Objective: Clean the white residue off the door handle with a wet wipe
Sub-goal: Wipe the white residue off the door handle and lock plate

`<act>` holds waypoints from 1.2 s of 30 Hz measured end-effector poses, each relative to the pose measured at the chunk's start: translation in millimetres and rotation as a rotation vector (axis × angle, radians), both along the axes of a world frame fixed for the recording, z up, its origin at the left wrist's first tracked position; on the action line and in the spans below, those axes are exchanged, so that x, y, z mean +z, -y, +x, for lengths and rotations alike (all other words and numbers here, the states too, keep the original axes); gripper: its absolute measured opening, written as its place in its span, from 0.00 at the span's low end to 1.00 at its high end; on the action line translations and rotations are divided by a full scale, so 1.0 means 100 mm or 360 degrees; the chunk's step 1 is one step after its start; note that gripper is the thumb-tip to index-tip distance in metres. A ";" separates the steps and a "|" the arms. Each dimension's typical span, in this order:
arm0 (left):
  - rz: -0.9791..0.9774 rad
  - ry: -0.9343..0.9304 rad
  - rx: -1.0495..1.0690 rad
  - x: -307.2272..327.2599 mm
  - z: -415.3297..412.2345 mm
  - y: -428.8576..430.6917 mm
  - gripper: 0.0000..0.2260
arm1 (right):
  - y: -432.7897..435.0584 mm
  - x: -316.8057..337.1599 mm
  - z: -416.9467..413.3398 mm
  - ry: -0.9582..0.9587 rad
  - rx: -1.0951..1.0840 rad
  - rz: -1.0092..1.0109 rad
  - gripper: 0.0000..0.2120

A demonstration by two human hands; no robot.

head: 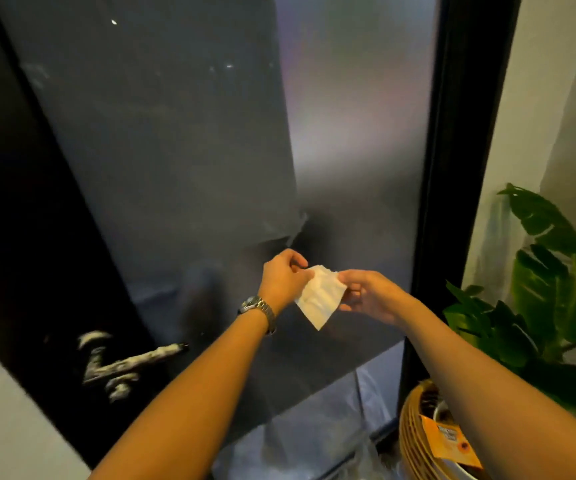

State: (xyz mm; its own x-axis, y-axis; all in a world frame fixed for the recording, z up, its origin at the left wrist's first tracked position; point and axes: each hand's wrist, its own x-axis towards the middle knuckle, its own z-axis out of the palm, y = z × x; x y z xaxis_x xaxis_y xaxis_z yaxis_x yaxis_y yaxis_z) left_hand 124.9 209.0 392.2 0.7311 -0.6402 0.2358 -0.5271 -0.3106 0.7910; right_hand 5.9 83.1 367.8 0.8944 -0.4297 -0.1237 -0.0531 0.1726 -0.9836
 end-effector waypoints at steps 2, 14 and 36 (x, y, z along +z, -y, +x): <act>-0.0047 0.0088 0.0063 0.16 0.04 -0.28 0.04 | -0.29 0.17 0.17 0.0097 0.0040 0.0020 0.07; 0.0130 0.0179 0.0335 0.42 0.12 -1.50 0.11 | -1.41 0.43 0.75 0.0228 0.0293 0.0015 0.08; 0.0091 -0.0302 0.0357 0.30 -0.01 -2.15 0.03 | -1.59 0.45 0.91 0.0119 0.1022 -0.0154 0.09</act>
